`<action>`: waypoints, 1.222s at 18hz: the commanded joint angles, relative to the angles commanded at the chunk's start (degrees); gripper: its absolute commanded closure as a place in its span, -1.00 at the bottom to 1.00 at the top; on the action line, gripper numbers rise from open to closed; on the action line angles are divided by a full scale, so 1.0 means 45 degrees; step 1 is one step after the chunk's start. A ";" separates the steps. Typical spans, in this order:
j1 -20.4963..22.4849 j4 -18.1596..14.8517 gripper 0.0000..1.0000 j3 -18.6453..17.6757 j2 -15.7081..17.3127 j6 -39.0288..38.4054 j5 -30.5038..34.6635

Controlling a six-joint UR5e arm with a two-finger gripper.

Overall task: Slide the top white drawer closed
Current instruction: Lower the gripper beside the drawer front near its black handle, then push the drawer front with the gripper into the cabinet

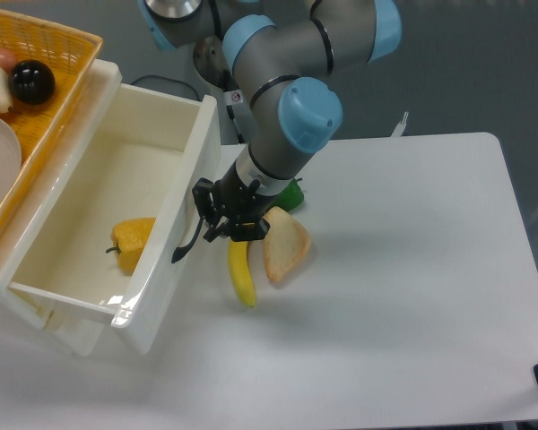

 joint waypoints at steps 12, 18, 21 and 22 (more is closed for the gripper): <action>-0.0449 -0.0254 0.69 0.0000 0.0020 -0.0020 -0.0078; -0.0723 -0.0313 0.69 0.0000 0.0254 -0.0078 -0.0448; -0.0937 -0.0411 0.69 0.0019 0.0254 -0.0097 -0.0469; -0.0996 -0.0411 0.69 0.0000 0.0254 -0.0098 -0.0469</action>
